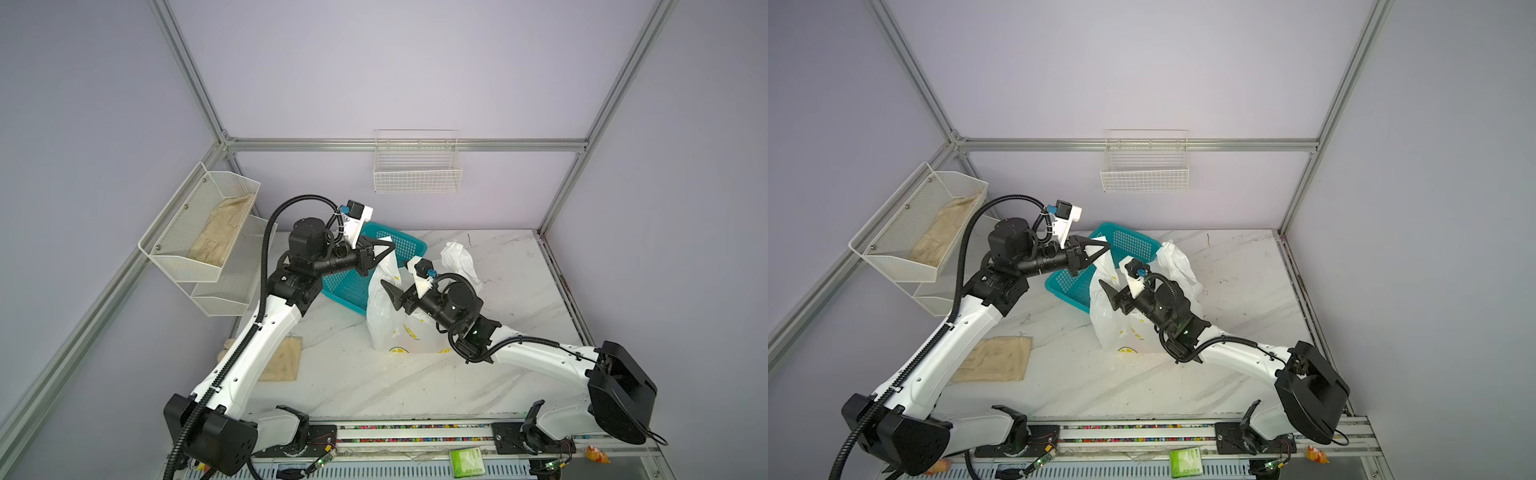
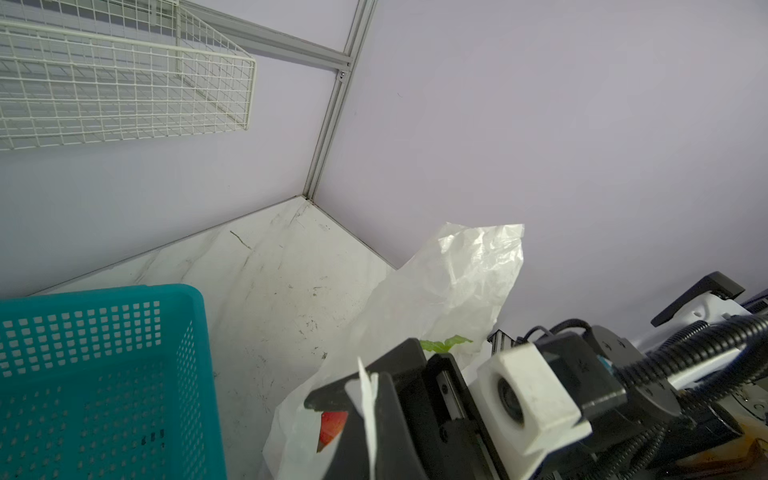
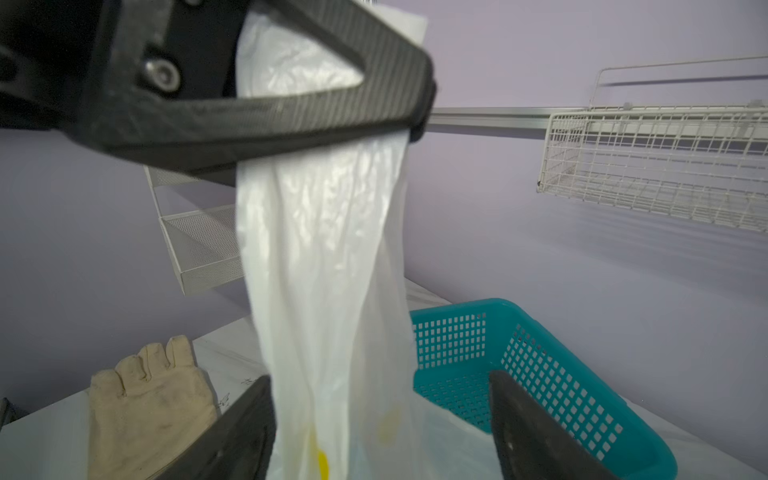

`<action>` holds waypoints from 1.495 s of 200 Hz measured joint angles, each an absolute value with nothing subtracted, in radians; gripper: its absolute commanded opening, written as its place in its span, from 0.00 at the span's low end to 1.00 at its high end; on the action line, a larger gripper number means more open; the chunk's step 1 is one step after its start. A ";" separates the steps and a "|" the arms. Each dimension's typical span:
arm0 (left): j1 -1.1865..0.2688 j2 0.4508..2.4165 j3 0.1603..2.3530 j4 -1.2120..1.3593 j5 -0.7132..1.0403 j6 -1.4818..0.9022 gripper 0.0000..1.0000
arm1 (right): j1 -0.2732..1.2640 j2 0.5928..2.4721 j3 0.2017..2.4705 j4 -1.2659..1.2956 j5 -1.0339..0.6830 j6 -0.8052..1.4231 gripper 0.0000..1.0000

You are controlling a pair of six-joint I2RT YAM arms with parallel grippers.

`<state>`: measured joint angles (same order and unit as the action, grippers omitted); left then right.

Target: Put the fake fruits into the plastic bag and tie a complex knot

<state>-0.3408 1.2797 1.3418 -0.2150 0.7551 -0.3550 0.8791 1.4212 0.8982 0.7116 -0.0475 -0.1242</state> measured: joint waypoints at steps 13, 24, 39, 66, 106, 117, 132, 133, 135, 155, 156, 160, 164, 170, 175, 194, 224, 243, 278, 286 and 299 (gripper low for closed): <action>-0.341 1.279 1.342 -0.208 0.760 -0.363 0.00 | 0.873 1.425 0.932 0.686 -0.084 -0.134 0.91; -0.341 1.279 1.342 -0.201 0.767 -0.374 0.00 | 0.874 1.433 0.956 0.675 -0.113 -0.142 0.91; -0.341 1.279 1.342 -0.193 0.776 -0.387 0.00 | 0.875 1.455 0.988 0.664 -0.142 -0.149 0.91; -0.341 1.279 1.342 -0.179 0.789 -0.418 0.00 | 0.872 1.517 1.052 0.660 -0.202 -0.166 0.86; -0.341 1.277 1.342 -0.160 0.801 -0.475 0.00 | 0.826 1.580 1.082 0.665 -0.364 -0.169 0.61; -0.340 1.275 1.342 -0.155 0.793 -0.489 0.00 | 0.815 1.595 1.082 0.672 -0.415 -0.164 0.51; -0.335 1.271 1.342 -0.146 0.789 -0.509 0.00 | 0.809 1.604 1.077 0.685 -0.467 -0.157 0.40; -0.335 1.271 1.342 -0.145 0.789 -0.510 0.00 | 0.809 1.605 1.076 0.688 -0.472 -0.152 0.40; -0.334 1.271 1.342 -0.144 0.789 -0.514 0.00 | 0.809 1.605 1.073 0.692 -0.477 -0.144 0.39; -0.334 1.264 1.342 -0.145 0.783 -0.533 0.00 | 0.806 1.605 1.033 0.741 -0.520 -0.123 0.24; -0.334 1.263 1.342 -0.145 0.782 -0.535 0.00 | 0.805 1.605 1.031 0.743 -0.522 -0.117 0.23; -0.334 1.263 1.342 -0.146 0.781 -0.539 0.00 | 0.805 1.605 1.023 0.752 -0.528 -0.117 0.20; -0.334 1.263 1.342 -0.147 0.779 -0.540 0.00 | 0.804 1.605 1.016 0.759 -0.534 -0.112 0.18; -0.334 1.263 1.342 -0.153 0.776 -0.543 0.00 | 0.803 1.605 1.006 0.771 -0.542 -0.104 0.16; -0.333 1.263 1.342 -0.159 0.771 -0.545 0.00 | 0.802 1.605 0.998 0.781 -0.547 -0.098 0.15; -0.332 1.263 1.341 -0.189 0.757 -0.550 0.00 | 0.801 1.602 0.968 0.807 -0.548 -0.090 0.12; -0.329 1.264 1.339 -0.227 0.740 -0.550 0.00 | 0.801 1.597 0.938 0.806 -0.522 -0.090 0.16; -0.327 1.264 1.339 -0.226 0.736 -0.559 0.00 | 0.801 1.597 0.933 0.783 -0.496 -0.099 0.25; -0.322 1.264 1.335 -0.193 0.741 -0.585 0.00 | 0.801 1.596 0.960 0.670 -0.418 -0.103 0.32; -0.321 1.264 1.331 -0.180 0.740 -0.588 0.00 | 0.801 1.595 0.977 0.635 -0.398 -0.106 0.31; -0.318 1.264 1.327 -0.164 0.740 -0.592 0.00 | 0.801 1.593 0.999 0.587 -0.379 -0.114 0.29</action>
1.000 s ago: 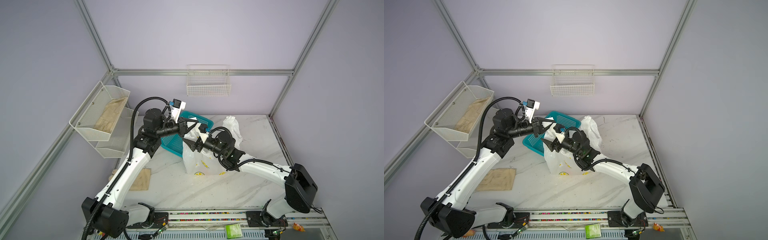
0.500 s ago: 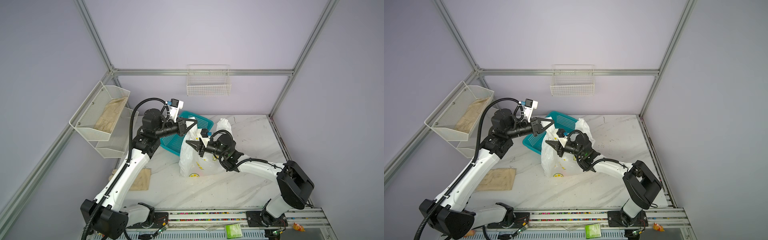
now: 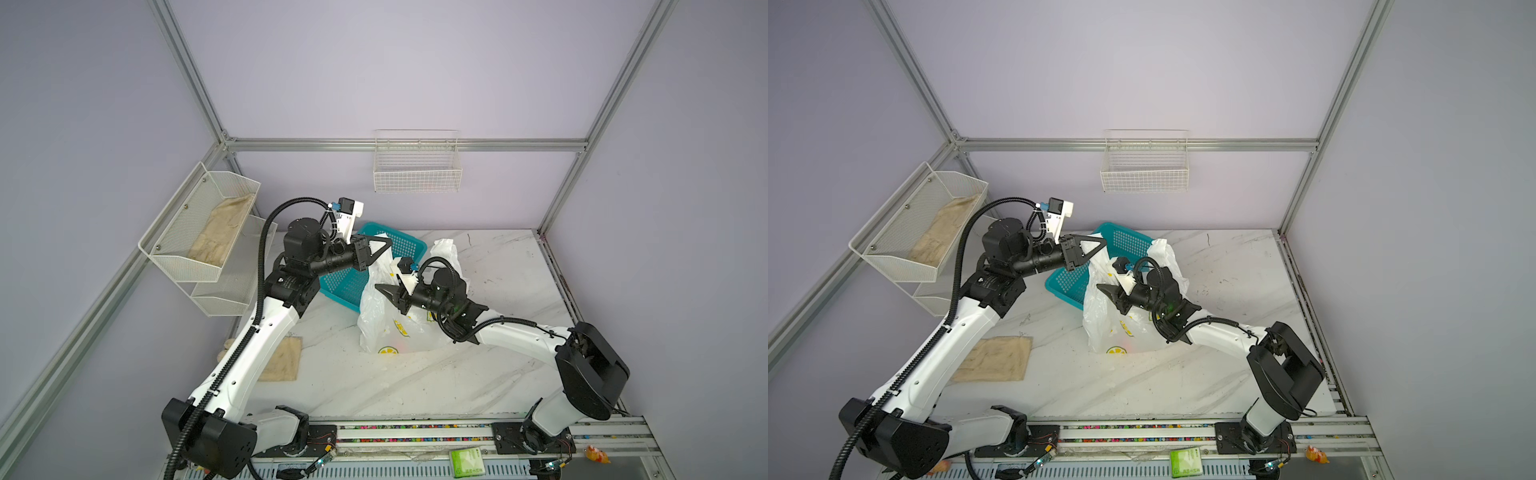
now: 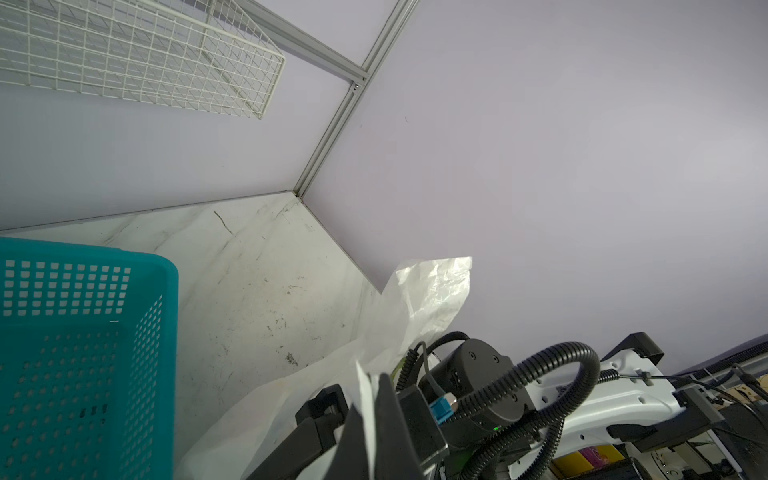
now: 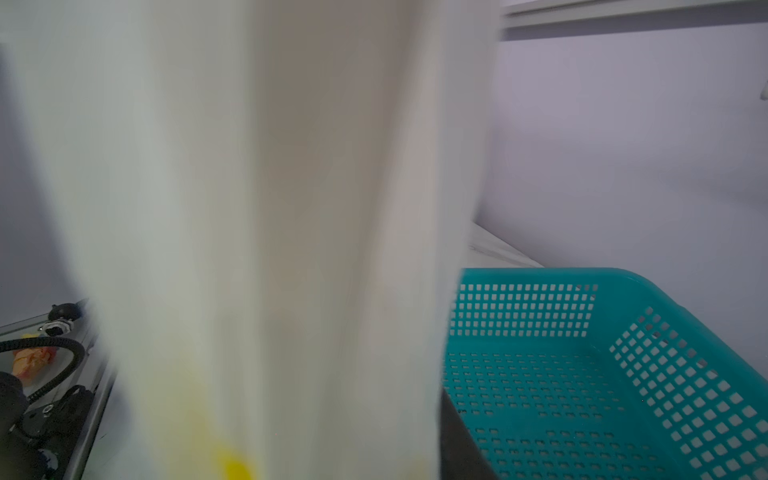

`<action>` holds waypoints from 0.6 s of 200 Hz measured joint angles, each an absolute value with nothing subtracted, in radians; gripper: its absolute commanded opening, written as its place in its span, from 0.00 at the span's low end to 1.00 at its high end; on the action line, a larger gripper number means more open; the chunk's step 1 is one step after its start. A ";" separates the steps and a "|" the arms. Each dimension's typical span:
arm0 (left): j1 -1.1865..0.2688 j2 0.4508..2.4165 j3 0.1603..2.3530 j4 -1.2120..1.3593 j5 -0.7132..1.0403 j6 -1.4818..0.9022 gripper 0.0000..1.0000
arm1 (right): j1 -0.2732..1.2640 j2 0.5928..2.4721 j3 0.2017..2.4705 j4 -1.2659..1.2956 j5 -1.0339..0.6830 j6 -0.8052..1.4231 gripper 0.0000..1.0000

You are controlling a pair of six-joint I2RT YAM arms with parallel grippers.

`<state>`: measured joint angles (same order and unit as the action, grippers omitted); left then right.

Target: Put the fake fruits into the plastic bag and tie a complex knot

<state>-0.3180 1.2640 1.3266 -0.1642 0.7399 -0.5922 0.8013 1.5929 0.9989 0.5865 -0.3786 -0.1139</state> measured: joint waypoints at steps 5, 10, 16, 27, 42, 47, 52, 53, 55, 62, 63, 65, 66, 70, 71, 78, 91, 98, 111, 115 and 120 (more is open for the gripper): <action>-0.317 1.264 1.325 -0.160 0.740 -0.593 0.00 | 0.801 1.590 1.005 0.571 -0.376 -0.116 0.30; -0.316 1.264 1.323 -0.153 0.740 -0.593 0.00 | 0.801 1.586 1.010 0.554 -0.373 -0.118 0.33; -0.315 1.264 1.320 -0.145 0.740 -0.595 0.00 | 0.801 1.579 1.014 0.535 -0.373 -0.123 0.38; -0.314 1.264 1.316 -0.131 0.740 -0.600 0.00 | 0.801 1.562 1.015 0.504 -0.372 -0.128 0.50; -0.314 1.264 1.316 -0.114 0.740 -0.609 0.00 | 0.801 1.529 1.015 0.456 -0.361 -0.129 0.63; -0.314 1.264 1.316 -0.108 0.740 -0.611 0.00 | 0.801 1.517 1.015 0.446 -0.355 -0.132 0.66; -0.314 1.264 1.316 -0.101 0.739 -0.611 0.00 | 0.801 1.504 1.017 0.431 -0.350 -0.130 0.68; -0.314 1.264 1.316 -0.099 0.739 -0.612 0.00 | 0.801 1.502 1.017 0.429 -0.351 -0.128 0.69; -0.314 1.264 1.316 -0.097 0.739 -0.613 0.00 | 0.801 1.497 1.017 0.424 -0.346 -0.123 0.69; -0.314 1.264 1.315 -0.088 0.738 -0.618 0.00 | 0.801 1.481 1.019 0.413 -0.339 -0.121 0.78; -0.314 1.264 1.315 -0.087 0.737 -0.618 0.00 | 0.801 1.480 1.019 0.411 -0.336 -0.118 0.78; -0.314 1.264 1.315 -0.084 0.737 -0.619 0.00 | 0.801 1.475 1.021 0.408 -0.335 -0.119 0.80; -0.314 1.264 1.315 -0.083 0.736 -0.619 0.00 | 0.801 1.472 1.022 0.405 -0.332 -0.114 0.80; -0.314 1.264 1.314 -0.078 0.736 -0.620 0.00 | 0.802 1.465 1.025 0.399 -0.329 -0.112 0.82; -0.314 1.264 1.314 -0.078 0.736 -0.621 0.00 | 0.802 1.463 1.026 0.398 -0.325 -0.112 0.83; -0.314 1.264 1.311 -0.070 0.735 -0.626 0.00 | 0.807 1.454 1.035 0.391 -0.313 -0.105 0.84; -0.314 1.264 1.309 -0.067 0.730 -0.635 0.00 | 0.821 1.438 1.048 0.387 -0.265 -0.091 0.86; -0.314 1.264 1.309 -0.067 0.728 -0.640 0.00 | 0.833 1.431 1.052 0.388 -0.232 -0.087 0.87; -0.314 1.264 1.309 -0.067 0.724 -0.649 0.00 | 0.868 1.419 1.053 0.389 -0.157 -0.078 0.87; -0.314 1.264 1.309 -0.066 0.724 -0.653 0.00 | 0.879 1.417 1.053 0.390 -0.136 -0.076 0.87; -0.314 1.264 1.309 -0.066 0.723 -0.656 0.00 | 0.895 1.413 1.053 0.393 -0.102 -0.075 0.87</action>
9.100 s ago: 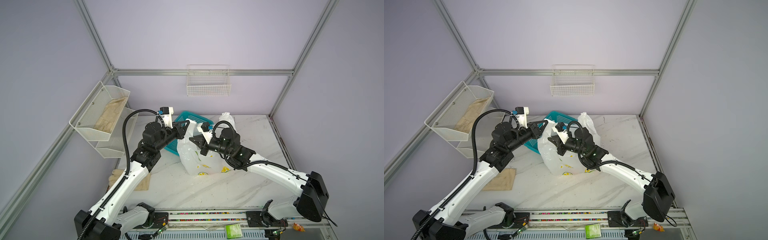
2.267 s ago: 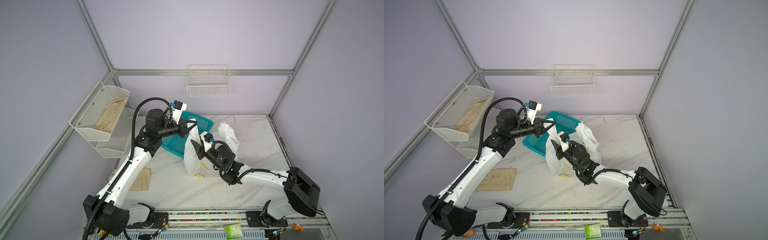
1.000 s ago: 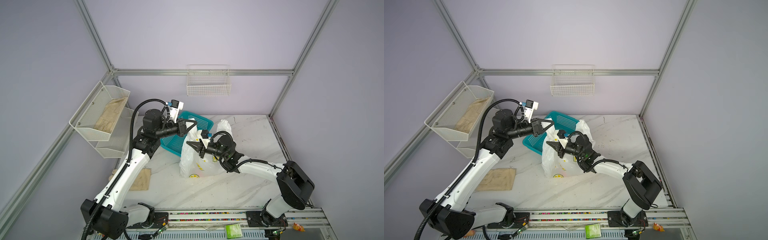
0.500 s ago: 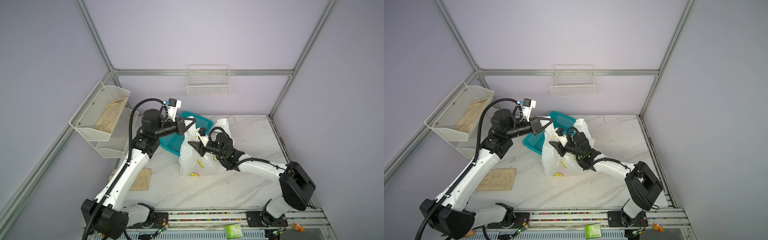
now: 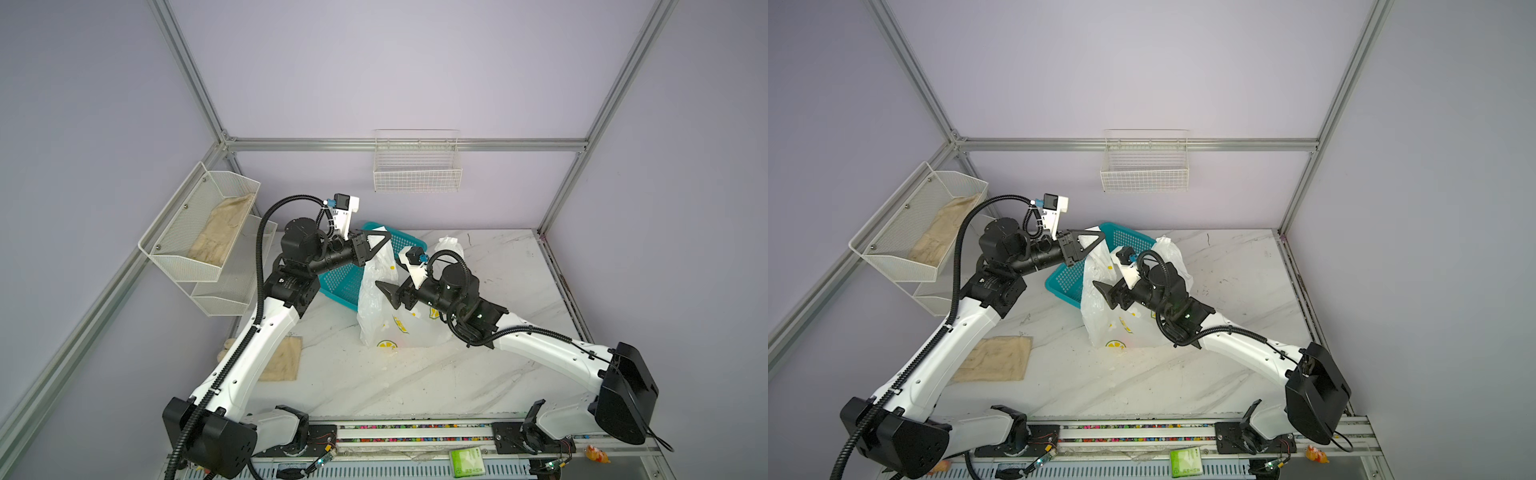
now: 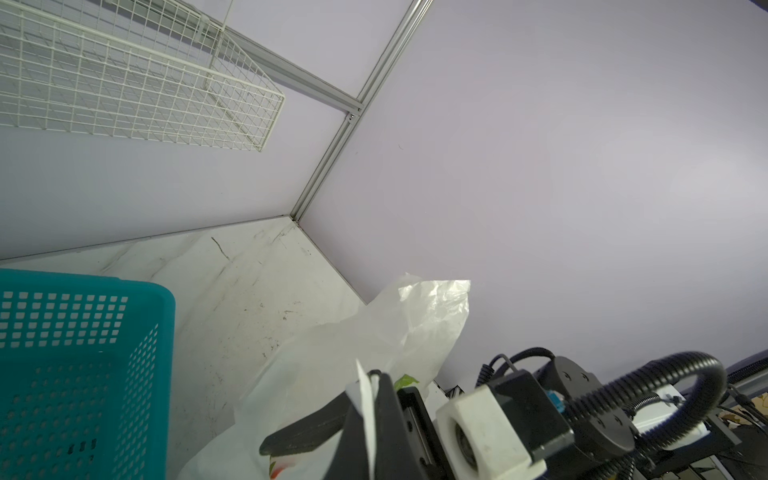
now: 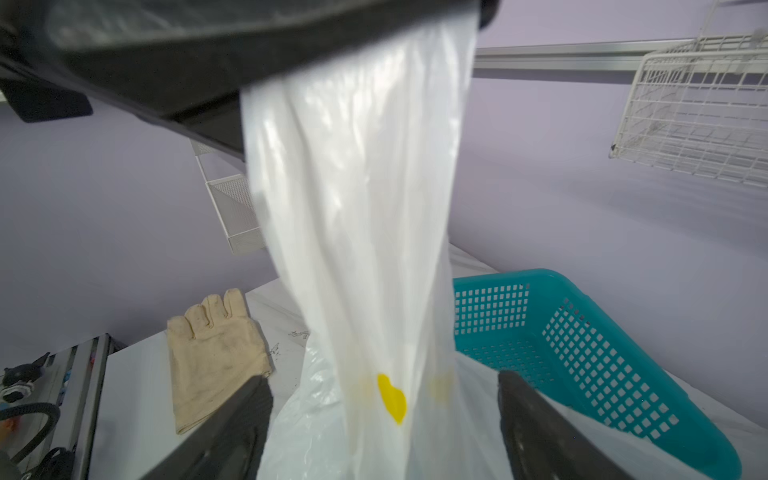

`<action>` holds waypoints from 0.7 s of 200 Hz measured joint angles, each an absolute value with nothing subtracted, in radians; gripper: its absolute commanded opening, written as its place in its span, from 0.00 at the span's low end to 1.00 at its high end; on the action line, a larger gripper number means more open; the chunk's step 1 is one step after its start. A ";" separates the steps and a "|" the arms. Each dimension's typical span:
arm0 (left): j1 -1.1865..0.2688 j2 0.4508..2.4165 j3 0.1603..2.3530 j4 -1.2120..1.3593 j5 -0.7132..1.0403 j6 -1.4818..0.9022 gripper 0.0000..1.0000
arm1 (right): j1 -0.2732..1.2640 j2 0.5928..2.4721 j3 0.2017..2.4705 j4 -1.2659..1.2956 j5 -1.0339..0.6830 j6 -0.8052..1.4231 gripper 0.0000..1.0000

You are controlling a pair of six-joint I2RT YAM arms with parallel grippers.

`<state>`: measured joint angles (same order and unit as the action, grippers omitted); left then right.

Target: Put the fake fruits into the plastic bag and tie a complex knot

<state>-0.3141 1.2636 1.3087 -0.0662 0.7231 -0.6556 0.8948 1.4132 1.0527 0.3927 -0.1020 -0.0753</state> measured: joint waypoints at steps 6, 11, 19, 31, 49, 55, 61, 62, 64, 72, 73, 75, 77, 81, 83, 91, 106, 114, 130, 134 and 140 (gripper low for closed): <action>-0.314 1.264 1.309 -0.065 0.722 -0.662 0.00 | 0.913 1.411 1.053 0.395 -0.057 -0.075 0.87; -0.314 1.264 1.309 -0.064 0.720 -0.666 0.00 | 0.928 1.408 1.054 0.396 -0.027 -0.075 0.87; -0.314 1.264 1.309 -0.063 0.717 -0.671 0.00 | 0.951 1.408 1.060 0.396 0.032 -0.075 0.87; -0.314 1.264 1.309 -0.060 0.713 -0.678 0.00 | 0.988 1.409 1.075 0.396 0.116 -0.073 0.87; -0.314 1.264 1.309 -0.059 0.705 -0.695 0.00 | 1.045 1.410 1.083 0.431 0.240 -0.062 0.88; -0.314 1.264 1.309 -0.059 0.703 -0.698 0.00 | 1.062 1.414 1.083 0.446 0.279 -0.056 0.88; -0.314 1.264 1.309 -0.058 0.702 -0.703 0.00 | 1.078 1.419 1.083 0.466 0.315 -0.051 0.88; -0.314 1.264 1.309 -0.058 0.702 -0.704 0.00 | 1.079 1.420 1.083 0.467 0.321 -0.050 0.88; -0.314 1.264 1.309 -0.058 0.702 -0.707 0.00 | 1.084 1.422 1.083 0.474 0.332 -0.048 0.88; -0.314 1.264 1.309 -0.055 0.700 -0.715 0.00 | 1.100 1.434 1.083 0.497 0.371 -0.039 0.88; -0.314 1.264 1.309 -0.054 0.700 -0.715 0.00 | 1.102 1.437 1.083 0.502 0.379 -0.038 0.88; -0.314 1.264 1.308 -0.054 0.699 -0.719 0.00 | 1.105 1.441 1.083 0.506 0.385 -0.038 0.88; -0.314 1.264 1.308 -0.053 0.699 -0.720 0.00 | 1.109 1.444 1.083 0.513 0.395 -0.035 0.88; -0.314 1.264 1.308 -0.051 0.699 -0.723 0.00 | 1.116 1.456 1.083 0.525 0.414 -0.032 0.88; -0.314 1.264 1.308 -0.051 0.698 -0.725 0.00 | 1.118 1.459 1.083 0.529 0.421 -0.030 0.88; -0.314 1.262 1.304 -0.044 0.698 -0.731 0.00 | 1.125 1.483 1.087 0.551 0.455 -0.026 0.88; -0.314 1.258 1.298 -0.043 0.698 -0.746 0.00 | 1.133 1.535 1.102 0.577 0.501 -0.019 0.88; -0.314 1.257 1.298 -0.043 0.698 -0.750 0.00 | 1.136 1.568 1.113 0.593 0.526 -0.016 0.88; -0.314 1.256 1.298 -0.042 0.698 -0.762 0.00 | 1.138 1.625 1.136 0.620 0.572 -0.016 0.88; -0.314 1.256 1.298 -0.042 0.698 -0.767 0.00 | 1.139 1.639 1.143 0.630 0.587 -0.017 0.88; -0.314 1.256 1.298 -0.042 0.698 -0.769 0.00 | 1.139 1.657 1.151 0.644 0.601 -0.020 0.88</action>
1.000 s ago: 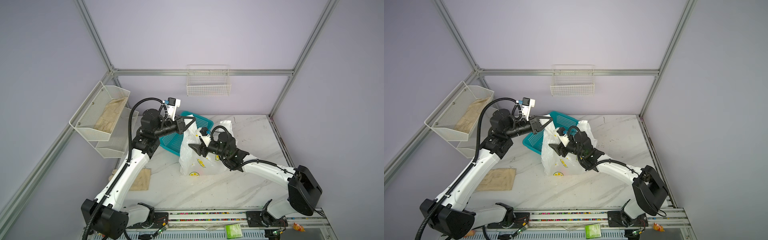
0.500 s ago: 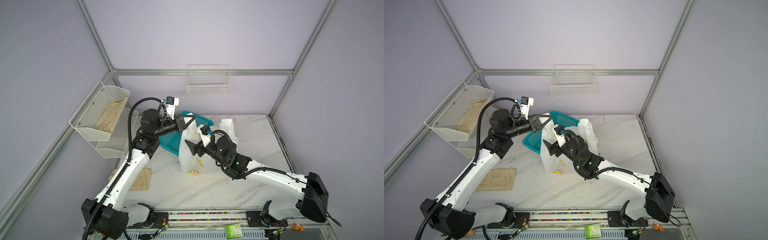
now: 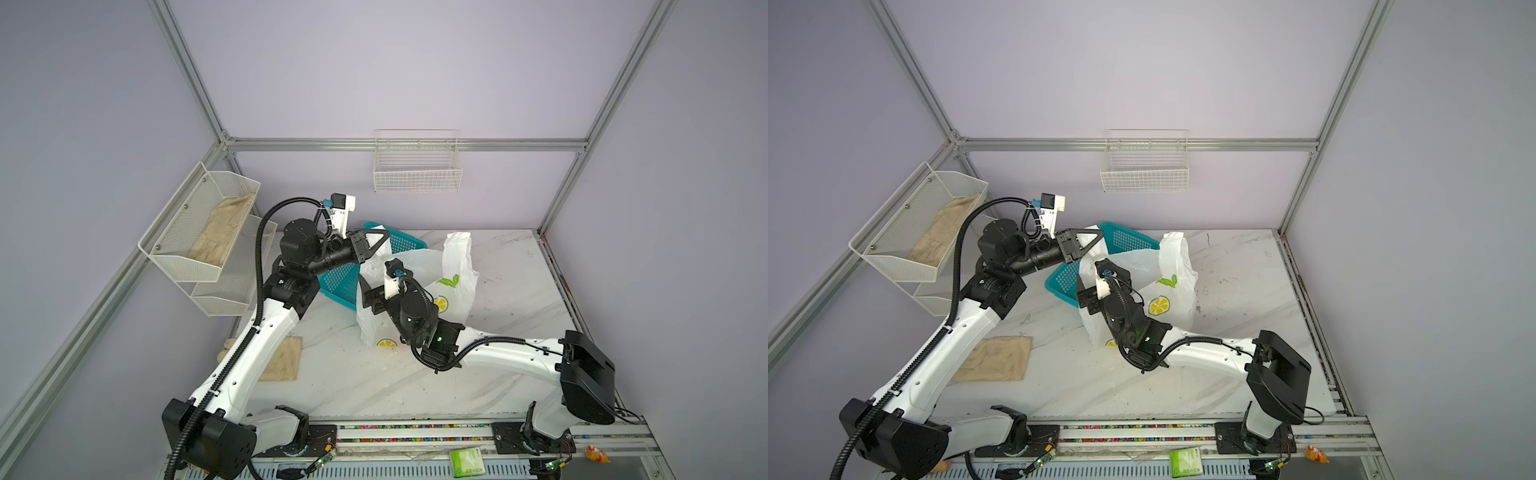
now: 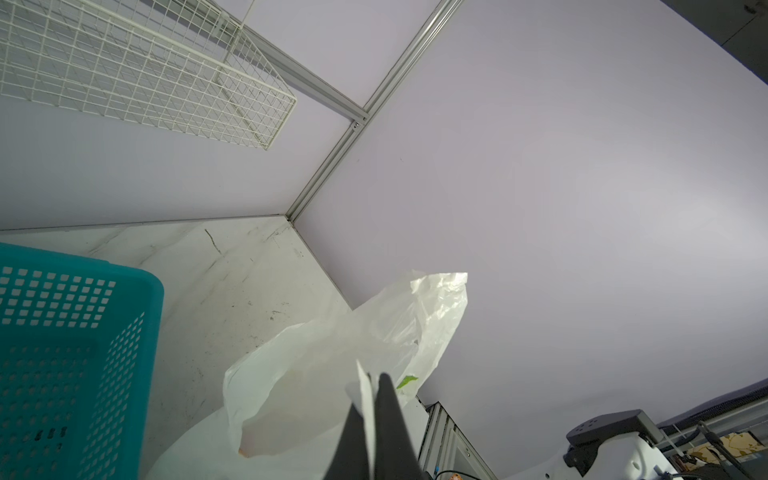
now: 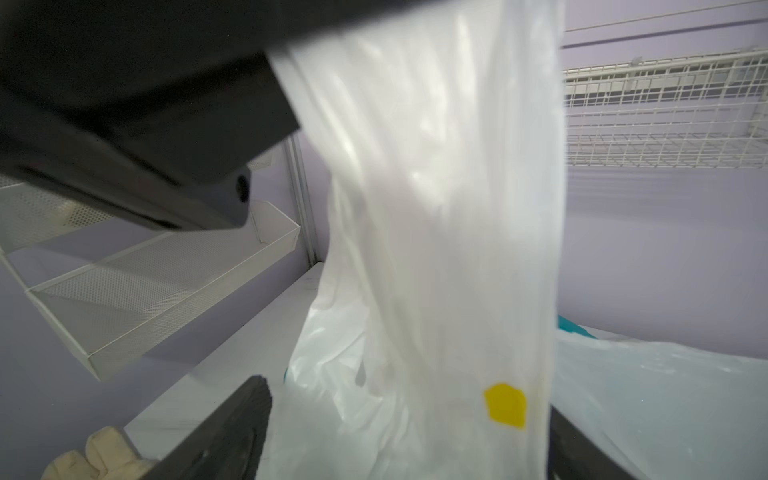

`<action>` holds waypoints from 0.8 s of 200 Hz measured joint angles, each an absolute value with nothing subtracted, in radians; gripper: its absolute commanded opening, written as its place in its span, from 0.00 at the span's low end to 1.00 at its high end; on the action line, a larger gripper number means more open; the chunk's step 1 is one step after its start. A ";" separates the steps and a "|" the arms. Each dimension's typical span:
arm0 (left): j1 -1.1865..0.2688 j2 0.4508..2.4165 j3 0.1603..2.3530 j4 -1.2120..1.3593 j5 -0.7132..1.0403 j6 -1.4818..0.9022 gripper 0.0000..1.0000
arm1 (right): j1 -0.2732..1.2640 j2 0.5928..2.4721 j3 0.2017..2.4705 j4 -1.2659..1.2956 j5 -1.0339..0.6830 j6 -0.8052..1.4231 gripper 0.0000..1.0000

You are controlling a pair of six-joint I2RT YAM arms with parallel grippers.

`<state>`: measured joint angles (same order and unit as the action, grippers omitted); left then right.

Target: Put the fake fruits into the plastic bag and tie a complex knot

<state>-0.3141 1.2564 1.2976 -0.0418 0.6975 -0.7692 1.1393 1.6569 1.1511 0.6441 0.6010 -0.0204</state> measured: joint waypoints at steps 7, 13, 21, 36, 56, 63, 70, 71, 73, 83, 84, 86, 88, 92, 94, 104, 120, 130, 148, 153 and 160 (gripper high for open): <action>-0.314 1.256 1.298 -0.042 0.698 -0.775 0.00 | 1.139 1.675 1.160 0.658 0.617 -0.025 0.88; -0.314 1.256 1.298 -0.042 0.698 -0.777 0.00 | 1.139 1.692 1.170 0.673 0.633 -0.033 0.88; -0.314 1.256 1.298 -0.042 0.698 -0.782 0.00 | 1.139 1.712 1.184 0.690 0.650 -0.039 0.89; -0.314 1.256 1.298 -0.041 0.698 -0.793 0.00 | 1.139 1.741 1.205 0.722 0.672 -0.052 0.89; -0.314 1.256 1.298 -0.039 0.698 -0.802 0.00 | 1.140 1.768 1.221 0.763 0.693 -0.072 0.90; -0.314 1.256 1.298 -0.038 0.698 -0.805 0.00 | 1.140 1.777 1.225 0.782 0.697 -0.080 0.90; -0.314 1.256 1.298 -0.038 0.698 -0.810 0.00 | 1.140 1.787 1.226 0.799 0.702 -0.089 0.91; -0.314 1.256 1.298 -0.038 0.698 -0.810 0.00 | 1.140 1.788 1.226 0.803 0.703 -0.091 0.91; -0.314 1.256 1.298 -0.038 0.698 -0.810 0.00 | 1.140 1.789 1.226 0.805 0.704 -0.093 0.91; -0.314 1.256 1.298 -0.038 0.698 -0.818 0.00 | 1.140 1.797 1.224 0.831 0.707 -0.116 0.92; -0.314 1.256 1.298 -0.038 0.698 -0.819 0.00 | 1.140 1.797 1.222 0.835 0.707 -0.118 0.92; -0.314 1.256 1.298 -0.038 0.698 -0.820 0.00 | 1.140 1.797 1.221 0.838 0.707 -0.121 0.92; -0.314 1.256 1.298 -0.038 0.698 -0.820 0.00 | 1.140 1.797 1.217 0.844 0.706 -0.124 0.92; -0.314 1.256 1.298 -0.038 0.698 -0.823 0.00 | 1.140 1.795 1.208 0.860 0.703 -0.129 0.92; -0.314 1.256 1.298 -0.038 0.698 -0.824 0.00 | 1.140 1.794 1.203 0.865 0.702 -0.131 0.92; -0.314 1.256 1.298 -0.038 0.698 -0.828 0.00 | 1.140 1.781 1.169 0.896 0.691 -0.142 0.93; -0.314 1.256 1.298 -0.038 0.698 -0.830 0.00 | 1.140 1.728 1.082 0.927 0.661 -0.156 0.93; -0.314 1.256 1.298 -0.037 0.698 -0.831 0.00 | 1.140 1.691 1.033 0.939 0.637 -0.170 0.94; -0.314 1.256 1.298 -0.031 0.698 -0.836 0.00 | 1.140 1.634 0.978 0.973 0.596 -0.195 0.96; -0.314 1.256 1.298 -0.030 0.698 -0.838 0.00 | 1.140 1.623 0.971 0.984 0.583 -0.203 0.96; -0.314 1.256 1.298 -0.027 0.698 -0.840 0.00 | 1.140 1.615 0.971 0.995 0.571 -0.214 0.97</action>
